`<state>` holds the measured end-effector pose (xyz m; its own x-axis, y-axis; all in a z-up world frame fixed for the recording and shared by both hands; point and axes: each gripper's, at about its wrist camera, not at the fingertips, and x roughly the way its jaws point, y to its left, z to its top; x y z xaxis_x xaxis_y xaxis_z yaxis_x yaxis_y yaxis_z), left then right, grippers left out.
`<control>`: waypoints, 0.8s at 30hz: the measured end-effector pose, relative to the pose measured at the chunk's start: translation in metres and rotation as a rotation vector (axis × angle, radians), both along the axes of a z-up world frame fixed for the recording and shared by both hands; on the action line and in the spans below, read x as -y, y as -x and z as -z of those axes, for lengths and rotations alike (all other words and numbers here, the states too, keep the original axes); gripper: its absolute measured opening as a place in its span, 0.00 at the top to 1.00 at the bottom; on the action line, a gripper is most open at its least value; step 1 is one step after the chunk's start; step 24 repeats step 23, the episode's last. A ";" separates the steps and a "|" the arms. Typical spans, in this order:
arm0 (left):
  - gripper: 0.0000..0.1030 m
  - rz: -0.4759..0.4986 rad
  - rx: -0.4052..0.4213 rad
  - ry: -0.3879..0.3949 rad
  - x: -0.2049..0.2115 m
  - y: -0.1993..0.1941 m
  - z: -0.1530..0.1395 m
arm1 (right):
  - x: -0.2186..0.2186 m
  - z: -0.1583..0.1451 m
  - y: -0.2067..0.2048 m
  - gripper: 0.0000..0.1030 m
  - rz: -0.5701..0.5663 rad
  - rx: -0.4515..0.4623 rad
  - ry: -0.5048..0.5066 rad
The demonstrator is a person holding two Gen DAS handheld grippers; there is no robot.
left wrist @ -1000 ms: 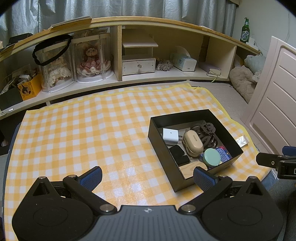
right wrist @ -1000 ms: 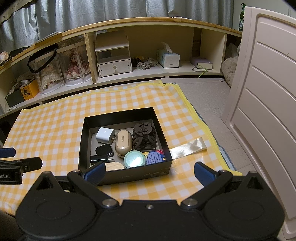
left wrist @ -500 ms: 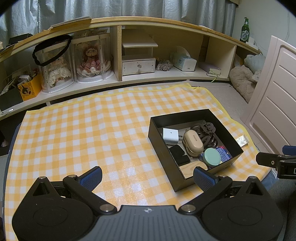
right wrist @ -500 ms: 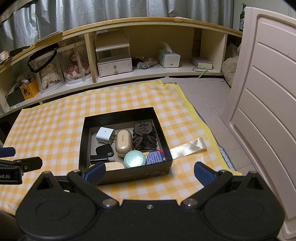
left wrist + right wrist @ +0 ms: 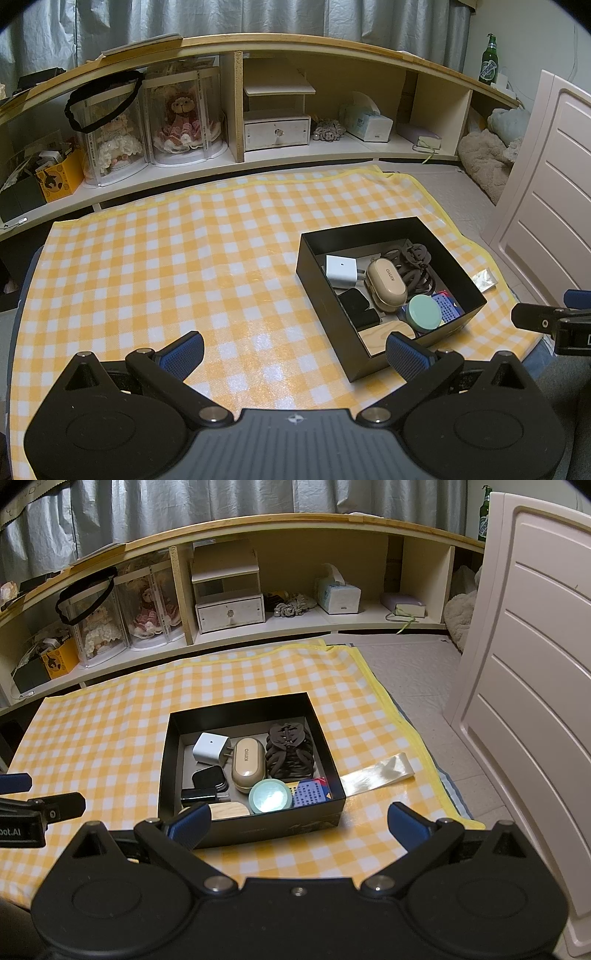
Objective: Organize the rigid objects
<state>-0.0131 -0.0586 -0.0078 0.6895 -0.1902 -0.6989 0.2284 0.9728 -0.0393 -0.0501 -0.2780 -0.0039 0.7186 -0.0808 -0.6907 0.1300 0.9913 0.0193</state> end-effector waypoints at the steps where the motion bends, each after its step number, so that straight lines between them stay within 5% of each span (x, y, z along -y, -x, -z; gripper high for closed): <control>1: 0.00 0.000 0.000 0.000 -0.001 0.000 0.000 | 0.000 0.000 0.000 0.00 0.000 0.000 0.000; 24: 0.00 -0.001 -0.001 -0.007 -0.001 0.000 0.001 | 0.000 0.000 0.000 0.00 0.001 -0.002 -0.002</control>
